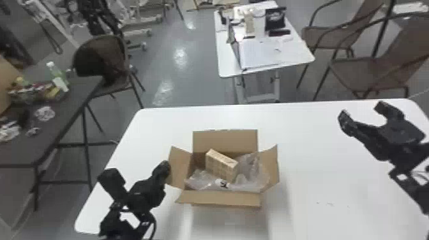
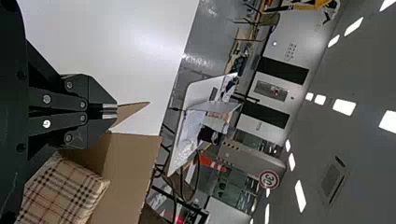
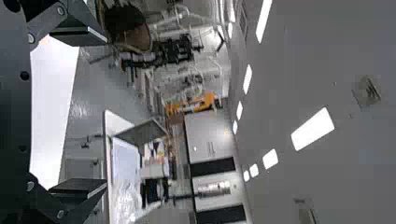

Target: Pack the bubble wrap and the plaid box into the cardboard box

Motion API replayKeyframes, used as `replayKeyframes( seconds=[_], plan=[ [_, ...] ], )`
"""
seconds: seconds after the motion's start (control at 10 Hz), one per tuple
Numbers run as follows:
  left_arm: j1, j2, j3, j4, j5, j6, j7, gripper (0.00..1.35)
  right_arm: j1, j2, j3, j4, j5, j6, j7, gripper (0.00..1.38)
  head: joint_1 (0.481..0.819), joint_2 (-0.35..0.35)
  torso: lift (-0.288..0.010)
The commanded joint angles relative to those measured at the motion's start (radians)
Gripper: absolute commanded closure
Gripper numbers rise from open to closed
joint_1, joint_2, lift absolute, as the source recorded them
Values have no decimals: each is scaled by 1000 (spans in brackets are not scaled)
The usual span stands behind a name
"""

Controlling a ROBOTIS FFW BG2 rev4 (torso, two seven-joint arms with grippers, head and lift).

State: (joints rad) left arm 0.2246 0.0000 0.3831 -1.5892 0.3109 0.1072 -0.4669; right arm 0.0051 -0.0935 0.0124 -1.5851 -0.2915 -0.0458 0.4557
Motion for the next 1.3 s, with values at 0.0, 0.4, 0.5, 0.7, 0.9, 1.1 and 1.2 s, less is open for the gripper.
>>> replayKeyframes(
  seconds=[0.0, 0.4, 0.5, 0.7, 0.9, 1.1, 1.2],
  plan=[
    [1, -3, 2, 0, 2, -3, -1, 1171, 92, 0, -35, -33, 12, -65, -46, 214, 695, 198, -18],
    [2, -3, 5, 0, 8, -8, -1, 1171, 220, 1, -129, 4, 68, -120, -55, 214, 695, 137, -18],
    [1, -3, 5, 0, 7, -8, -1, 1171, 237, 6, -152, 51, 83, -183, -72, 214, 695, 129, -18],
    [1, -3, 4, 0, 4, -12, 2, 1171, 303, 52, -157, 159, -14, -339, -233, 214, 695, 84, -18],
    [2, -3, 14, 6, 22, -46, 50, 1171, 309, 77, -173, 160, 3, -338, -250, 214, 695, 51, -18],
    [-8, -3, 13, 44, 76, -90, 100, 1171, 297, 44, -138, 172, -11, -338, -246, 214, 695, 71, -18],
    [-7, -3, -15, 74, 139, -149, 151, 1171, 292, 49, -138, 177, -11, -338, -246, 214, 695, 89, -18]
  ],
)
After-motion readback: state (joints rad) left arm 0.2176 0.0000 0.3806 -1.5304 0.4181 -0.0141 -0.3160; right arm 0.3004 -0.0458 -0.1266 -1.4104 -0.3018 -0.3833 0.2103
